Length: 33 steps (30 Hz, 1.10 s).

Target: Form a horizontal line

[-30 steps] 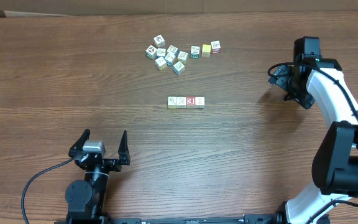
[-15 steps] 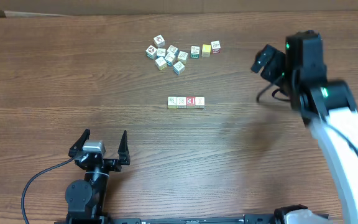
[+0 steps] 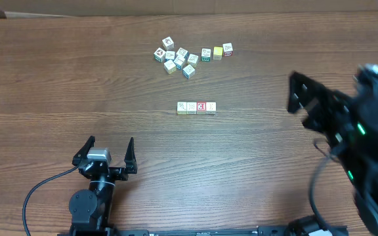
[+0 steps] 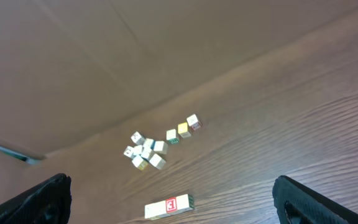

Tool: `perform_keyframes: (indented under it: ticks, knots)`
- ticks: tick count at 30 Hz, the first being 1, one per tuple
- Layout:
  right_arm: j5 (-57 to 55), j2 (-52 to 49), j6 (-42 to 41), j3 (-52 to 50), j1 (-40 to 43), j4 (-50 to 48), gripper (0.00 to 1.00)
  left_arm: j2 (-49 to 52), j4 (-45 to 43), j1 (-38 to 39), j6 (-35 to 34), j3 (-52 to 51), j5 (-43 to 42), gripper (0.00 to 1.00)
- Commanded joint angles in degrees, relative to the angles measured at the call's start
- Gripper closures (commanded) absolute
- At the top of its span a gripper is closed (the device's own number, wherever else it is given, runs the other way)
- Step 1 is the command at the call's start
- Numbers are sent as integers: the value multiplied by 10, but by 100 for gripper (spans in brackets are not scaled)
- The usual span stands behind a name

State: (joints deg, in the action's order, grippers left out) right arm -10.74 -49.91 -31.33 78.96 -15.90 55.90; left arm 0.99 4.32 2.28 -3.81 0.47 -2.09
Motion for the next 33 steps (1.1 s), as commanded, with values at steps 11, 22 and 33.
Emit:
perform_keyframes:
  ticks: [11,22,33]
  knots:
    - [-1,314,-4,-273,46,-26,0,-7,1,4,15,-2,6,0]
    - [3,476,10,-426,57,-82,0,-7,1,4,15,-2,6,0]
    - [49,497,236,-535,60,-419,0,-7,1,4,15,-2,6,0]
